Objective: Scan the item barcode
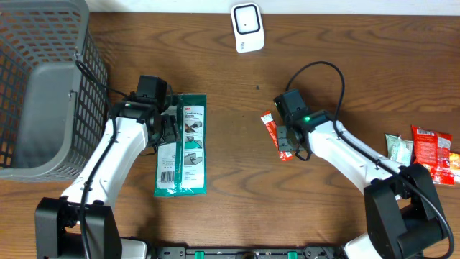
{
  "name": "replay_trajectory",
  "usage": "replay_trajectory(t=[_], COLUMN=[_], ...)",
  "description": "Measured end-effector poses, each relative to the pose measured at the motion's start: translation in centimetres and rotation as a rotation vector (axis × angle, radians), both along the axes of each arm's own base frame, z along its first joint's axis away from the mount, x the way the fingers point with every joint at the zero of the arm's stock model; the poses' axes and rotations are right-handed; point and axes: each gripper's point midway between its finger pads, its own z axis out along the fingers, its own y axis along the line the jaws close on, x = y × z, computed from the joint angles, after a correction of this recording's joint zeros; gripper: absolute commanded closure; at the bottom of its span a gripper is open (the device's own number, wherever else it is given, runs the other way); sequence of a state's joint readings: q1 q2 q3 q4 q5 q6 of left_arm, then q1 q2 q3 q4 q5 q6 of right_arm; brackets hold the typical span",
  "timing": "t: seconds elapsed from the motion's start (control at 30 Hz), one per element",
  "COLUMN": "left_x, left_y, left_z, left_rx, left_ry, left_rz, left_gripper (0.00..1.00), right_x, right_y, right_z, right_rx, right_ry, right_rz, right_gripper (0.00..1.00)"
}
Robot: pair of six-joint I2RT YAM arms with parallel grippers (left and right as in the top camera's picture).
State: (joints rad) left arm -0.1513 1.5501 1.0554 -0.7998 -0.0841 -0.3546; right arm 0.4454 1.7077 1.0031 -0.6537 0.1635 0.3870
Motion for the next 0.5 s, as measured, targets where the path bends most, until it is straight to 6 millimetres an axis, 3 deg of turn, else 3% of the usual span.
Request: replay_trajectory(t=[0.17,0.4,0.5], left_x=[0.0,0.0,0.0], left_y=[0.0,0.0,0.0], left_z=[0.0,0.0,0.0], left_rx=[0.0,0.0,0.0], left_ry=[0.0,0.0,0.0], left_rz=[0.0,0.0,0.0], left_gripper=[0.15,0.15,0.15], right_x=[-1.4,-2.4,-2.7], right_y=[-0.1,4.0,5.3], right_z=[-1.8,-2.5,-2.4], right_rx=[0.035,0.231,0.278], right_ry=[0.023,0.032,0.045], right_rz=[-0.051,-0.027,-0.01], right_gripper=[0.75,0.73,0.67])
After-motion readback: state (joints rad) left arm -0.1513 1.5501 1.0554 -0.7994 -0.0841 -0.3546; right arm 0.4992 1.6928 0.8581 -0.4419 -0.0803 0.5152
